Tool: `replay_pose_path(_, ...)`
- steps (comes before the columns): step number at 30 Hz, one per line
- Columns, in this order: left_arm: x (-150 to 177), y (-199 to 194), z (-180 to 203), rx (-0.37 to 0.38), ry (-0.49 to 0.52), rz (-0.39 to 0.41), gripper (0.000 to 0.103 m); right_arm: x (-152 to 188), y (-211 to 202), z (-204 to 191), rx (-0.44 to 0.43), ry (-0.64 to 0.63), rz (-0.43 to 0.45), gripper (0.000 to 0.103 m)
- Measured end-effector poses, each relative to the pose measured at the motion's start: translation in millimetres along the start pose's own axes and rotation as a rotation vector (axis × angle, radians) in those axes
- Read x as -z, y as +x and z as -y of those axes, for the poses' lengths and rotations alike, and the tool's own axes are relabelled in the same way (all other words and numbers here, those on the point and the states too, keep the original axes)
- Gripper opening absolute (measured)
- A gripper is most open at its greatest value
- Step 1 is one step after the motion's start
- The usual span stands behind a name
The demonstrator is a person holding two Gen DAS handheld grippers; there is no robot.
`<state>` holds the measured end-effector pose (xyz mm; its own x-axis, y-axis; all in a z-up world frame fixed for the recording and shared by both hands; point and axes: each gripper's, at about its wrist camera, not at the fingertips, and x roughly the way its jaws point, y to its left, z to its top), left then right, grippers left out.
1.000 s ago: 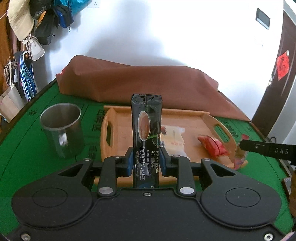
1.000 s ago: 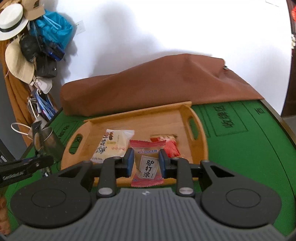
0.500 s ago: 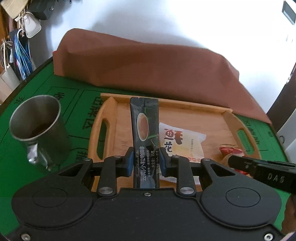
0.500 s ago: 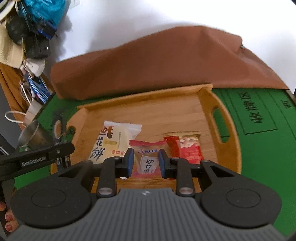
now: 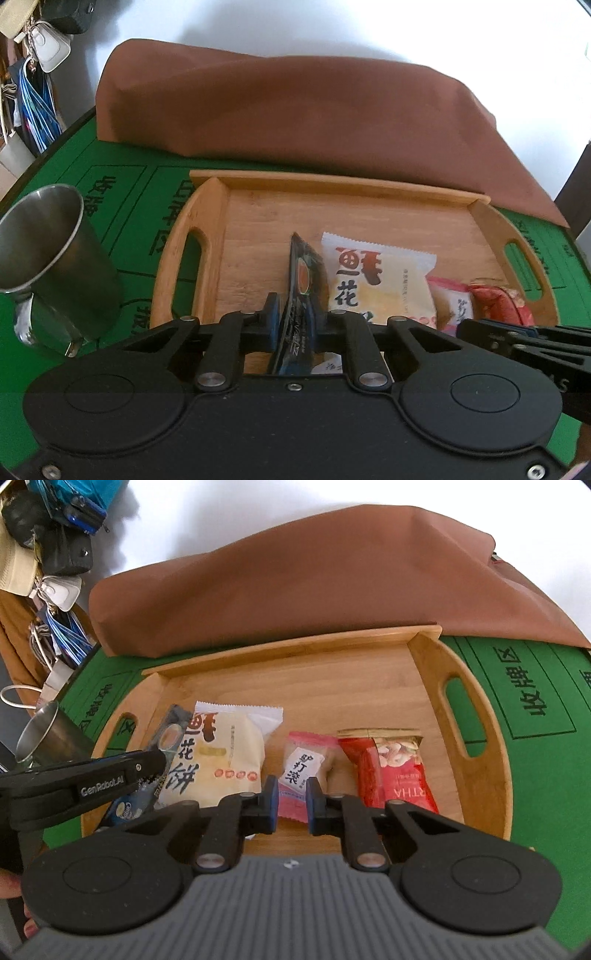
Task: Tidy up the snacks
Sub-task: 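Lower both held snacks onto the tray and open both grippers, then move both tools back over the remaining snack pile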
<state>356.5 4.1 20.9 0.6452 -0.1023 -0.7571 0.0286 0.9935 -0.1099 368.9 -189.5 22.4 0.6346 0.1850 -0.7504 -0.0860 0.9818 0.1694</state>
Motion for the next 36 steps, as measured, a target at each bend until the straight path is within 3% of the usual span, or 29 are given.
replay_pose_path(4, 1.1, 0.5, 0.3, -0.011, 0.005, 0.009, 0.017, 3.2, -2.0, 1.7, -0.010, 0.000, -0.005, 0.020)
replay_pose_path(8, 2.2, -6.6, 0.5, -0.008, 0.014, 0.029, 0.039, 4.1, -8.6, 1.9, -0.014, 0.000, 0.006, 0.024)
replay_pose_path(12, 4.9, -19.0, 3.7, -0.022, 0.039, 0.039, 0.047, 6.4, -19.7, 2.3, -0.021, -0.011, 0.024, 0.024)
replay_pose_path(16, 11.5, -35.9, 5.7, -0.002, 0.056, 0.060, 0.063, 10.9, -36.7, 4.2, -0.023, -0.030, 0.054, 0.044)
replay_pose_path(20, 23.4, -56.3, 7.6, 0.016, 0.084, 0.086, 0.084, 18.9, -53.4, 7.3, -0.044, -0.041, 0.071, 0.054)
replay_pose_path(36, 90.5, -122.2, 18.5, 0.062, 0.196, 0.152, 0.097, 82.2, -108.3, 1.6, -0.098, -0.165, 0.120, 0.080)
